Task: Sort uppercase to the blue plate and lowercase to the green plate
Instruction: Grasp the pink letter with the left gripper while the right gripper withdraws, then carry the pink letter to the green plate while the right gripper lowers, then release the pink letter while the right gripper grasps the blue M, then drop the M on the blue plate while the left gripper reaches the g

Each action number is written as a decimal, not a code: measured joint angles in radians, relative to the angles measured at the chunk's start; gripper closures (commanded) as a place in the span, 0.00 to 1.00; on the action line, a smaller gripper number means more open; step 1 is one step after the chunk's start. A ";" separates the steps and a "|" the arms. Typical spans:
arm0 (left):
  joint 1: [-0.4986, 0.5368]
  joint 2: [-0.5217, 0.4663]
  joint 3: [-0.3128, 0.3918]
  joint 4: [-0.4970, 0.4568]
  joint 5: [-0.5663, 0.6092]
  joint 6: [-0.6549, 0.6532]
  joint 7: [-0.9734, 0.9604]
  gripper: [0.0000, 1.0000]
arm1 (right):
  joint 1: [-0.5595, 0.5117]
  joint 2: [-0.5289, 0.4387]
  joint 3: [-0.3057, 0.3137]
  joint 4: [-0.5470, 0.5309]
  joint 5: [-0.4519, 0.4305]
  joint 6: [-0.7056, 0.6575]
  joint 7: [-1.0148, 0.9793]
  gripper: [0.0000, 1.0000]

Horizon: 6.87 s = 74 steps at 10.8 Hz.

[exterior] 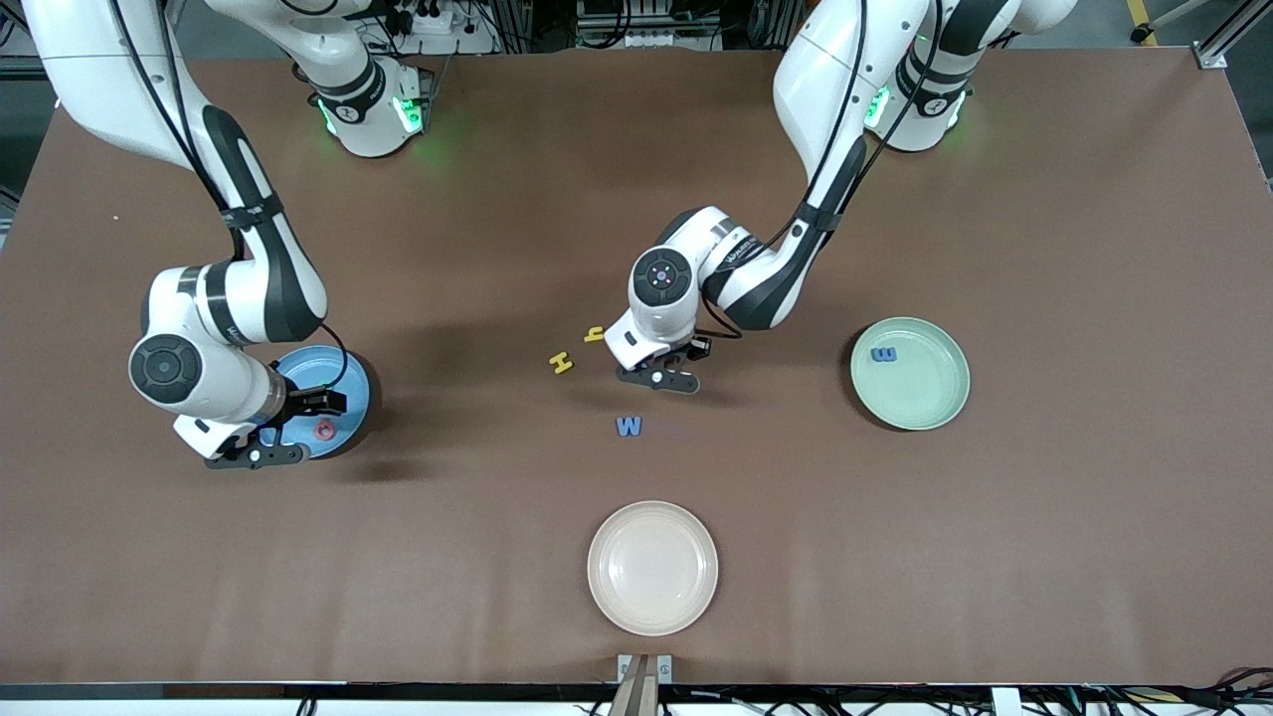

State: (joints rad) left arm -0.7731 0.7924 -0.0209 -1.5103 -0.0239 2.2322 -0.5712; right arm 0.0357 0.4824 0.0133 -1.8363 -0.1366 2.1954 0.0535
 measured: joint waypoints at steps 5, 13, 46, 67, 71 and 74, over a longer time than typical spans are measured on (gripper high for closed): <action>-0.010 0.024 0.000 0.003 0.000 0.030 0.000 0.75 | 0.012 0.007 0.007 0.024 0.001 0.002 0.001 0.00; -0.016 0.025 0.000 0.004 0.000 0.040 0.002 1.00 | 0.072 0.069 0.011 0.145 0.019 0.003 0.025 0.00; 0.592 -0.356 -0.120 -0.491 0.444 -0.277 0.234 0.00 | 0.762 0.579 -0.197 0.740 0.290 0.003 0.575 1.00; 0.155 -0.155 -0.030 -0.164 -0.216 0.052 -0.411 0.00 | 0.336 -0.030 -0.246 0.023 0.102 -0.105 0.072 1.00; -0.024 -0.107 0.118 -0.061 -0.077 0.053 -0.448 0.00 | 0.226 -0.062 -0.245 -0.047 0.079 -0.103 -0.007 0.00; -0.138 -0.097 0.167 -0.028 0.003 0.066 -0.475 0.00 | 0.216 -0.060 -0.245 -0.057 0.079 -0.089 -0.009 0.00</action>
State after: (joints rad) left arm -0.9108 0.6956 0.1466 -1.5379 -0.0210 2.2986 -1.0460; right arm 0.2518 0.4226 -0.2313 -1.8934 -0.0578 2.1063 0.0449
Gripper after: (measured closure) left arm 0.000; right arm 0.101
